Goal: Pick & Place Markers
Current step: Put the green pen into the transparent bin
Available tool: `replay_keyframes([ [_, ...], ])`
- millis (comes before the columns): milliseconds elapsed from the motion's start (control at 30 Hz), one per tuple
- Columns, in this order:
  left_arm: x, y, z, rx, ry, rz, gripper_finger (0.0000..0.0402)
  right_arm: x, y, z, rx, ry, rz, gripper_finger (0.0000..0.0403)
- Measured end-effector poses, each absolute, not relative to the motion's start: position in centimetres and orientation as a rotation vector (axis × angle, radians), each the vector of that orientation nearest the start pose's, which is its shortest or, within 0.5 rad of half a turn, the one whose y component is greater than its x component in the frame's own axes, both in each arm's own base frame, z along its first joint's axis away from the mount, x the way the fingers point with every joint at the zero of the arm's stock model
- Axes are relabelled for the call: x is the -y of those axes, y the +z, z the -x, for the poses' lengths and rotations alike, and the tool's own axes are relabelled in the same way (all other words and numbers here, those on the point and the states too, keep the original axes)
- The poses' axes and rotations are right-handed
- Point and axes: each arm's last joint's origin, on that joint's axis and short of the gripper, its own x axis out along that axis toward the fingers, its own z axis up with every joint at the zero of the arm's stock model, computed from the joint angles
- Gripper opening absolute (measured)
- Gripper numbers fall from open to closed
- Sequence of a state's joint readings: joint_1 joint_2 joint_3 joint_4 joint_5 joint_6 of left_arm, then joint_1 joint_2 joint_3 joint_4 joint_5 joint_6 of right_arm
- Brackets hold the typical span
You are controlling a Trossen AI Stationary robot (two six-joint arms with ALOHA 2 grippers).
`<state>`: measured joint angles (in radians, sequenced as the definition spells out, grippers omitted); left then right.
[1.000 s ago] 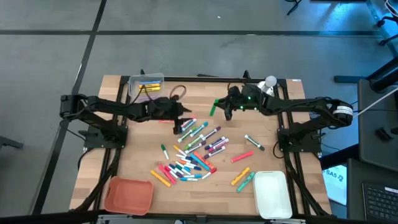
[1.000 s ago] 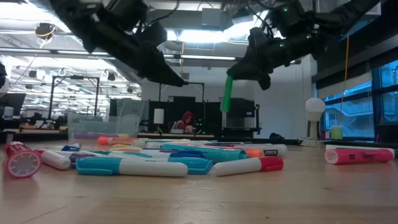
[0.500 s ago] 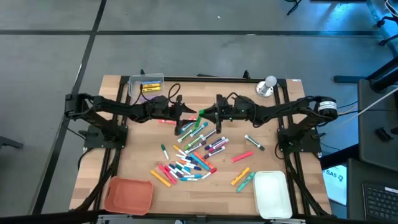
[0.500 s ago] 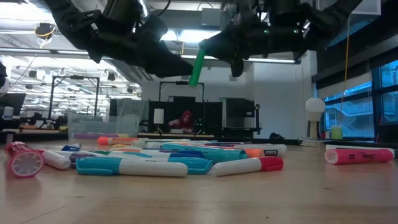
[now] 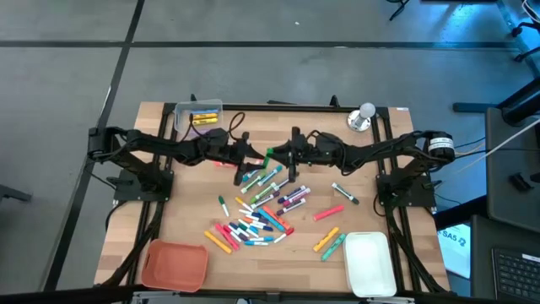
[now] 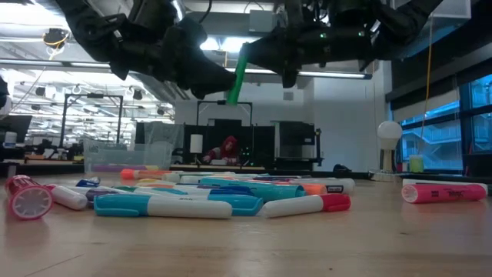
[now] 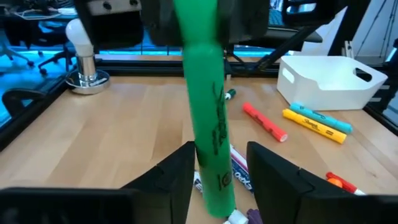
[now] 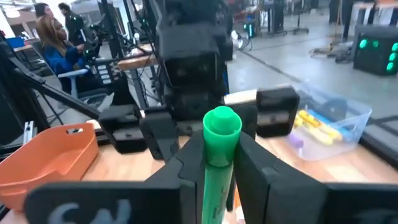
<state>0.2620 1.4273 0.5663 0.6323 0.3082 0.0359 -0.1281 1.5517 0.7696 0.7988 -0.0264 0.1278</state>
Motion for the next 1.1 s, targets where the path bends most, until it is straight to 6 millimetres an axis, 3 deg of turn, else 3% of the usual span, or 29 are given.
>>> replay_keyframes([
  [300,-7.1,19.7,-27.1,-0.218,-0.013,0.079,0.0059,3.5,24.1,-32.6,0.047,-0.094,-0.091,0.0064],
  [433,-7.2,19.7,-26.9,-0.233,-0.005,0.085,0.0058,3.4,24.0,-32.6,0.033,-0.094,-0.117,0.0074],
  [533,-7.5,19.9,-26.1,-0.299,0.063,0.078,0.0058,3.6,23.4,-32.6,-0.023,-0.127,-0.176,0.0106],
  [600,-8.2,20.3,-25.0,-0.382,0.196,0.019,0.0058,3.7,22.7,-32.5,-0.095,-0.194,-0.196,0.0135],
  [700,-9.6,21.4,-23.1,-0.614,0.541,-0.126,0.0058,4.2,21.7,-32.2,-0.181,-0.361,-0.179,0.0172],
  [833,-11.1,23.1,-20.6,-0.937,0.909,-0.305,0.0058,5.2,21.2,-31.9,-0.227,-0.487,-0.149,0.0193],
  [900,-11.6,23.4,-19.5,-1.062,0.967,-0.345,0.0058,5.4,21.3,-31.8,-0.22,-0.495,-0.148,0.0195],
  [1100,-13.5,21.5,-17.1,-1.328,0.903,-0.385,0.0063,5.3,21.2,-31.9,-0.228,-0.449,-0.152,0.0197],
])
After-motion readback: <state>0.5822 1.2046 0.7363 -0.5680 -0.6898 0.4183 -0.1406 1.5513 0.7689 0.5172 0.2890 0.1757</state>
